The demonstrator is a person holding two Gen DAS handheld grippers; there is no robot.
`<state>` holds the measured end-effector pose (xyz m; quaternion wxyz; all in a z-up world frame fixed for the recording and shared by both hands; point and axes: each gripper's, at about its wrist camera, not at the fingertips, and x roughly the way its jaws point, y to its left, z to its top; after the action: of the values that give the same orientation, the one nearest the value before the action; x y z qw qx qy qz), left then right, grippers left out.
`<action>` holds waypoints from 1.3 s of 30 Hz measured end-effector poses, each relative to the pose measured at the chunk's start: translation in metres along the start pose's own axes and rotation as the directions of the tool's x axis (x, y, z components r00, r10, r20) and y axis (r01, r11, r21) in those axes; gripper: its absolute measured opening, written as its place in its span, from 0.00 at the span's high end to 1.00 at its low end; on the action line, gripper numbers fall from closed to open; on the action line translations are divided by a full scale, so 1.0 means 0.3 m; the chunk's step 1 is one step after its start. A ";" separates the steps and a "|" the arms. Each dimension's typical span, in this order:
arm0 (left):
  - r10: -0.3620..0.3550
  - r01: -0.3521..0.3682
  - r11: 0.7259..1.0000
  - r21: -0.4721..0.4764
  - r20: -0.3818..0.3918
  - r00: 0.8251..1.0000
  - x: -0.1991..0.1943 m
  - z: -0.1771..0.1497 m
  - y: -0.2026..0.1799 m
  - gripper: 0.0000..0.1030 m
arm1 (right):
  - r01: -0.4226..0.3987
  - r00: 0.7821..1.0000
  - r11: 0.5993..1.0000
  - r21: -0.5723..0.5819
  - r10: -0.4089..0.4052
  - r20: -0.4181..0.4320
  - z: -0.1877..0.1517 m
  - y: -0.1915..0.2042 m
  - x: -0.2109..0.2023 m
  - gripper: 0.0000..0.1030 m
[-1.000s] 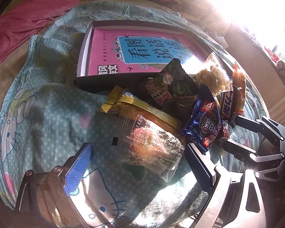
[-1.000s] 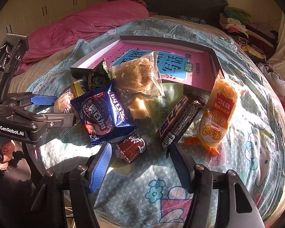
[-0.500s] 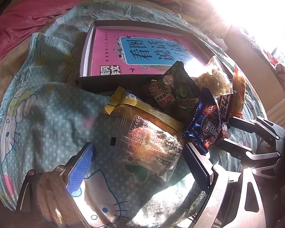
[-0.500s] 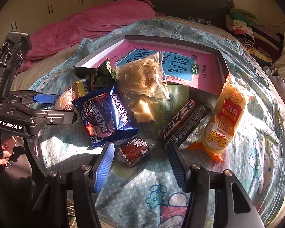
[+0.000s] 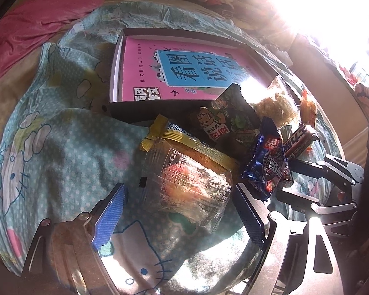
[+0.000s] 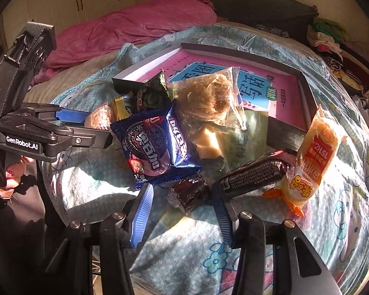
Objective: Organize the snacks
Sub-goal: 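Move the left tool to the clear pastry bag while the right tool approaches the red-wrapped candy, then grasp the clear pastry bag with the left tool while the right tool grasps the red-wrapped candy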
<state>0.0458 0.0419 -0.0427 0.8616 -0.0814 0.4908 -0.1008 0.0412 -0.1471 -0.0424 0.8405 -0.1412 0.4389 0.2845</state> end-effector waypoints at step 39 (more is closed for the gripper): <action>-0.070 0.083 0.992 -0.100 0.121 0.990 -0.133 0.043 0.064 0.34 | -0.043 0.988 0.969 0.243 0.004 0.157 0.003 -0.153 -0.146 0.65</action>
<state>0.0389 0.0712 -0.0079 0.8789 -0.1512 0.4405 -0.1029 0.0495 -0.1987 -0.0066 0.8799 -0.0080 0.4054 0.2479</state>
